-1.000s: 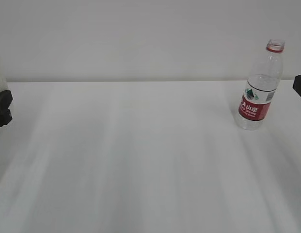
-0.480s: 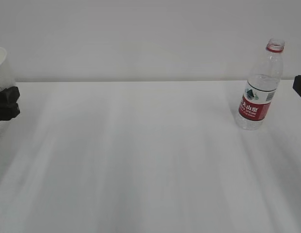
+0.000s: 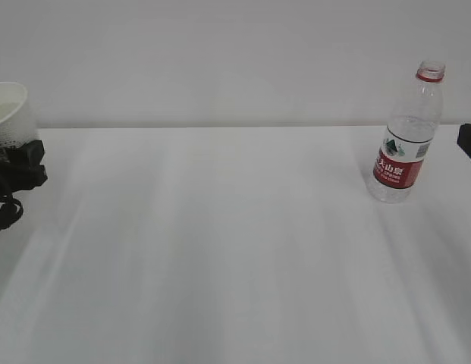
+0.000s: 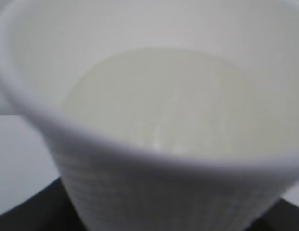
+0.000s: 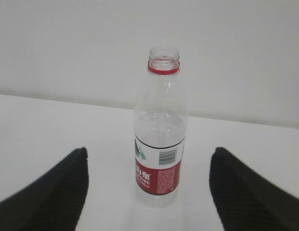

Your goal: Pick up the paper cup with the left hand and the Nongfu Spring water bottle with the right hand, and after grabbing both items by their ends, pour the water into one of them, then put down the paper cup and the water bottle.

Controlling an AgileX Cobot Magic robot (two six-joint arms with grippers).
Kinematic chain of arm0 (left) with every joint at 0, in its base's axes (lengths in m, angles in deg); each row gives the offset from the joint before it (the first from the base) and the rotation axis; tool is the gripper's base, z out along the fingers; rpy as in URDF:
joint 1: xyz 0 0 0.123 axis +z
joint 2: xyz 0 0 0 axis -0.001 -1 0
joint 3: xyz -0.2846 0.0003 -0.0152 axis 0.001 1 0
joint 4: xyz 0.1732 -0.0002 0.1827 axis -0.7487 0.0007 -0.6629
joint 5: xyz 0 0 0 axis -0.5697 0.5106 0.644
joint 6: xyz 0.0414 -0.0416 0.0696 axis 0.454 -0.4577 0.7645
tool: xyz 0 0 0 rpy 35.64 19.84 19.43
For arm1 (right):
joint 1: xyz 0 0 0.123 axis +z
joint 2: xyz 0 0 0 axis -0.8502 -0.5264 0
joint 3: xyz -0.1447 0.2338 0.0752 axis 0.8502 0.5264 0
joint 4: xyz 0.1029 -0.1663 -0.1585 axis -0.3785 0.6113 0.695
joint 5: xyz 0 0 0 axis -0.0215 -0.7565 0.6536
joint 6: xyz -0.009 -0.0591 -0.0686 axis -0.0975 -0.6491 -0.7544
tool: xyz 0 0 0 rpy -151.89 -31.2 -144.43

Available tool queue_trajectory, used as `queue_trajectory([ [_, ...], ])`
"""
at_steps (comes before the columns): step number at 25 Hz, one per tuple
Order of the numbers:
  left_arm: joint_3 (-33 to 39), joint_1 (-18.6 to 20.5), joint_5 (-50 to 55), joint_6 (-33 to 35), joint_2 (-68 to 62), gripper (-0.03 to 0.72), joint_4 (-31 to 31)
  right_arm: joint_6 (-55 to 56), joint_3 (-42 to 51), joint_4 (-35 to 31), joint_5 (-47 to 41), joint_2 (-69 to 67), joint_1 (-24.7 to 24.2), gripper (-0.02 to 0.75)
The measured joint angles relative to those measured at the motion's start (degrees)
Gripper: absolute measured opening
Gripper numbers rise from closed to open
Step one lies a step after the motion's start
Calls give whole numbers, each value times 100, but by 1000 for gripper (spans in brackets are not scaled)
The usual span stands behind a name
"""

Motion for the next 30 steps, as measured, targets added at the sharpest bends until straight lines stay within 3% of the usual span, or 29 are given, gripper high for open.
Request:
queue_trajectory([
  [16,-844,0,-23,-2,-924,500,0,0,0,21,73,-341,0,590],
  [30,-1506,0,-23,-407,-1817,499,0,0,0,43,96,-341,0,590],
])
